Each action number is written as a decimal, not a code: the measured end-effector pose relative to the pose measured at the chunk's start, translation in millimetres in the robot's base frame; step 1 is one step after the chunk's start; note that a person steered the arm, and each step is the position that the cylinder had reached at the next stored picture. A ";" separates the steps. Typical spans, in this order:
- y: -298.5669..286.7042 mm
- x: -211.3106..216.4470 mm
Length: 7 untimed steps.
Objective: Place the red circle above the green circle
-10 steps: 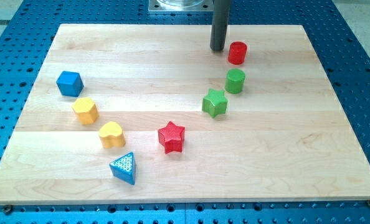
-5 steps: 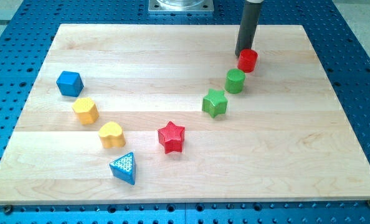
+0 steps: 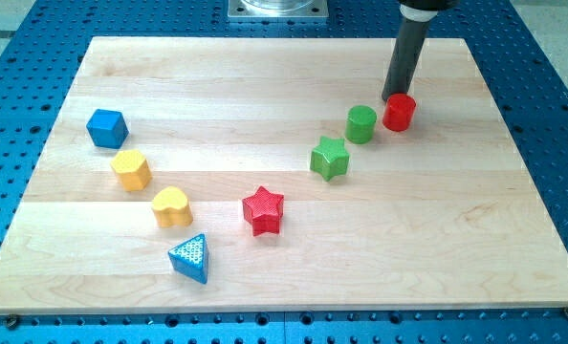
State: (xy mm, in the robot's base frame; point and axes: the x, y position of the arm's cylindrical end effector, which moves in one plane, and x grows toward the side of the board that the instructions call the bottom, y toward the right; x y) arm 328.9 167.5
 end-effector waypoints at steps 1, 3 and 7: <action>60.3 1.0; 96.6 28.3; -12.7 29.8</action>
